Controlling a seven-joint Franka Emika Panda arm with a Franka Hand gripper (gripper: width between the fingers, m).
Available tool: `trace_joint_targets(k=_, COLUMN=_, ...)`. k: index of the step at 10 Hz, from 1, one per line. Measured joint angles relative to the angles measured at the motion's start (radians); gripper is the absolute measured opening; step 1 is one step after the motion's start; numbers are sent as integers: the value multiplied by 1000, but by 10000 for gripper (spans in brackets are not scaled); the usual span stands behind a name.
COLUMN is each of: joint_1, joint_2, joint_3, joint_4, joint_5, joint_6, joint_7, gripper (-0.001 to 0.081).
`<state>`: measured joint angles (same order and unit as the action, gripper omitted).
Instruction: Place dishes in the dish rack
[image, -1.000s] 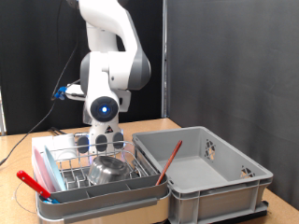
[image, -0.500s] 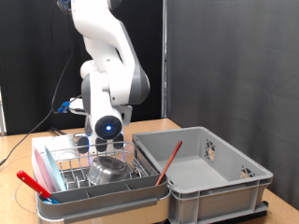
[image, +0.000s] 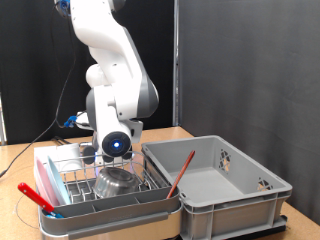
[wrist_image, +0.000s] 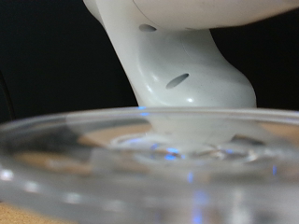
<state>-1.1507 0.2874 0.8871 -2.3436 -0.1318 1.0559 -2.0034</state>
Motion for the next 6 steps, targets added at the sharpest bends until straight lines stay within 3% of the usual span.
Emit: trace_joint_targets(k=6, joint_1=4, joint_2=90, joint_3=-24, joint_4=25, joint_5=-5, joint_6=44, joint_7=77, gripper=115)
